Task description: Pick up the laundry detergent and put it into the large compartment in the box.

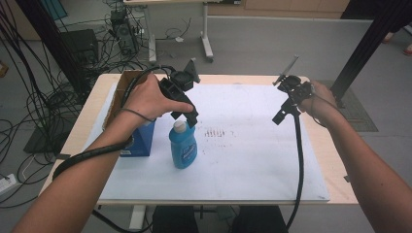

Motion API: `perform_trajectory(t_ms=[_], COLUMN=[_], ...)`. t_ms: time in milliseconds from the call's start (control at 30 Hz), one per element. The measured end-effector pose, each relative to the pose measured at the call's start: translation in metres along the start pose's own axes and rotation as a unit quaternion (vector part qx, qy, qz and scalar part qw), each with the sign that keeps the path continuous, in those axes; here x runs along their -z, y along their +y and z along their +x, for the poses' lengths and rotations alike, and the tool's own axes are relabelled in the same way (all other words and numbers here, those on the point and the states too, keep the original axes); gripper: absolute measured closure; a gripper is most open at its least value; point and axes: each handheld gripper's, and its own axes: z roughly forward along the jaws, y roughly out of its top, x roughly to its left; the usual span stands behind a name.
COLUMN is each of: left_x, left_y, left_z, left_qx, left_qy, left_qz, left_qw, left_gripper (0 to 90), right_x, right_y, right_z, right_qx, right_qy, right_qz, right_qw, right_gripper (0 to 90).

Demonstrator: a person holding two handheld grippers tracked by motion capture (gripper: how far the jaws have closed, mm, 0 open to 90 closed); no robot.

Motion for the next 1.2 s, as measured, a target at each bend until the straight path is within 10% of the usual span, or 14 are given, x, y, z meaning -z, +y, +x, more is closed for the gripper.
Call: perform_trajectory(t_ms=[1200], left_x=[-0.026], left_y=[-0.015], left_z=[-0.006], left_qx=[0.012], left_qy=[0.017], left_qz=[-0.020], left_qw=[0.9996], left_gripper=[9.2], right_x=[-0.005], right_y=[-0.002], right_z=[0.001], right_qx=[-0.001], right_qy=[0.009], right_qz=[-0.003], right_qw=[1.0000], right_gripper=[6.8])
